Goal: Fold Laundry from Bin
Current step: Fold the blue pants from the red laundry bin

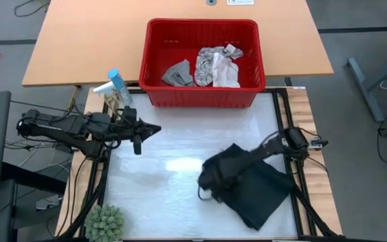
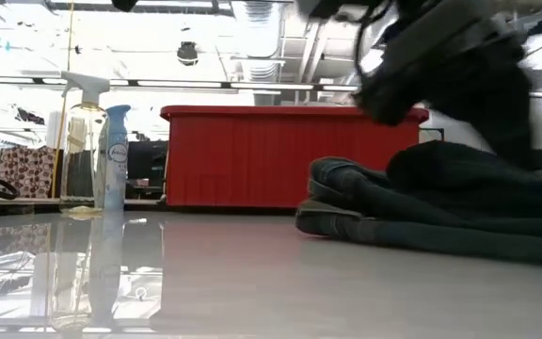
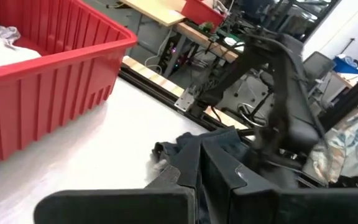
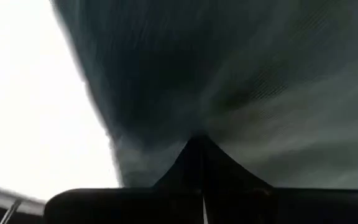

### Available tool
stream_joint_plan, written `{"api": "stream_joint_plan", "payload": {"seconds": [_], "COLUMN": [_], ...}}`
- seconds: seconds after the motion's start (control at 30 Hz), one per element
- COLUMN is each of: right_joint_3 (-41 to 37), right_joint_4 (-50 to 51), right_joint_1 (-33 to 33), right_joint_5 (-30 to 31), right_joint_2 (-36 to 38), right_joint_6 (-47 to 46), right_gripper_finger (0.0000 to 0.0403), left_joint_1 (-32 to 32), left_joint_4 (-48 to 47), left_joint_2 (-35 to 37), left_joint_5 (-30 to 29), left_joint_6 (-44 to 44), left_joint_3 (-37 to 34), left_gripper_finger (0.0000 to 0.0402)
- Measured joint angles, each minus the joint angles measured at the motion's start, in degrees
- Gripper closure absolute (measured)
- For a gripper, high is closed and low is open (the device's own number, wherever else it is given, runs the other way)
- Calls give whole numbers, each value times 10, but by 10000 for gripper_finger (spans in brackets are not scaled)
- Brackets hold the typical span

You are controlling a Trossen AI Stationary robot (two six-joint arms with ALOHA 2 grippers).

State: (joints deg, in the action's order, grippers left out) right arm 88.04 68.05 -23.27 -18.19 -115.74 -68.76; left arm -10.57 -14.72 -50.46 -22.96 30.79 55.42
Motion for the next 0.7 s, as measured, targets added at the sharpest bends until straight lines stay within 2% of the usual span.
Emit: {"api": "stream_joint_plan", "payload": {"seconds": [0.07, 0.2, 0.33, 0.53, 0.7], "right_joint_3": [-5, 13, 58, 65, 65], "right_joint_4": [-39, -74, -69, -28, -24], "right_joint_1": [-31, -88, -115, -73, -4], "right_joint_5": [-17, -13, 70, 216, 245], "right_joint_2": [0, 6, 39, 88, 76], "right_joint_6": [-42, -143, -199, -209, -134], "right_gripper_finger": [387, 387, 387, 387, 387], "left_joint_1": [0, 0, 0, 0, 0], "left_joint_4": [1, 2, 10, 15, 9], "left_joint_2": [0, 0, 0, -3, -3], "left_joint_5": [0, 0, -6, -45, -48], "left_joint_6": [0, 1, -2, 3, 2], "left_joint_3": [0, 0, 0, 0, 0], "left_gripper_finger": [401, 401, 401, 401, 401]}}
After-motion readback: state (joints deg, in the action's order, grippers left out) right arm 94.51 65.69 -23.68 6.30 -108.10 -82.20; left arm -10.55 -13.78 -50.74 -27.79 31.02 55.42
